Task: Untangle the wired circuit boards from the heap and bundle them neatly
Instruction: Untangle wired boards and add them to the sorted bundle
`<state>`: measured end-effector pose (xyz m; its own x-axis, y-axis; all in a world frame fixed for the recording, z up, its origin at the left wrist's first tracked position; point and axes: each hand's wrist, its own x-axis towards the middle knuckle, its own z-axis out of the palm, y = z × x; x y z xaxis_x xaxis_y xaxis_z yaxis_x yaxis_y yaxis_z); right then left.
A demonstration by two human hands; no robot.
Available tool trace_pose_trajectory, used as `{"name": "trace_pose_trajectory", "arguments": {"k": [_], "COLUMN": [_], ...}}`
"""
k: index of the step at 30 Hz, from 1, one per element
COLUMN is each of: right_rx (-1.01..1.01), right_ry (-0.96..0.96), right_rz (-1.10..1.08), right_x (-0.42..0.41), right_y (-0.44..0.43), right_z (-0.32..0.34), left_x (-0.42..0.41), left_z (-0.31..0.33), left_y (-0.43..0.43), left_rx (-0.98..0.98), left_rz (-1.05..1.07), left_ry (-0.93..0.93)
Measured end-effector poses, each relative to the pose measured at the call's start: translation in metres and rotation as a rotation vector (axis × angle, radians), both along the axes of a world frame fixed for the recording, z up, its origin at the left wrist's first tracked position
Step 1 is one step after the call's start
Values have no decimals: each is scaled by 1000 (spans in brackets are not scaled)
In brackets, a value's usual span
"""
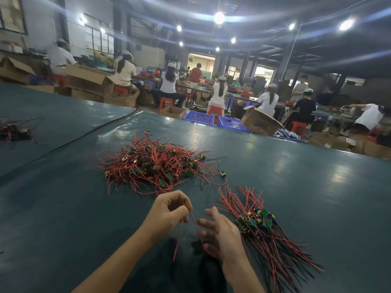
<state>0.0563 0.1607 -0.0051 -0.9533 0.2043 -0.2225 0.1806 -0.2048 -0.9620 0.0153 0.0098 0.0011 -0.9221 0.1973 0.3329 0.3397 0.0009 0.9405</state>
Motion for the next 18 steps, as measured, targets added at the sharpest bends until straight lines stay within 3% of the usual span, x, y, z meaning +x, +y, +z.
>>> {"name": "trace_pose_trajectory", "arguments": {"k": [3,8,11,14,18], "right_rx": [46,35,-18,-49,-60], "right_ry": [17,103,164,225,254], "right_rz": [107,68,6,-51,-20], "right_x": [3,4,2,0,-2], "right_y": [-11,-10,-8,-7,-7], "right_z": [1,3,0,-3,-6], "left_x": [6,11,10,6,2], "left_z": [1,-3,-3,-4,-4], "left_y": [6,5,5,7,6], "left_rx": [-28,-153,-161,-256,-170], "left_rz": [-187,-344,-304,-119,-29], "left_ry": [-18,26,-12,-10,-37]}}
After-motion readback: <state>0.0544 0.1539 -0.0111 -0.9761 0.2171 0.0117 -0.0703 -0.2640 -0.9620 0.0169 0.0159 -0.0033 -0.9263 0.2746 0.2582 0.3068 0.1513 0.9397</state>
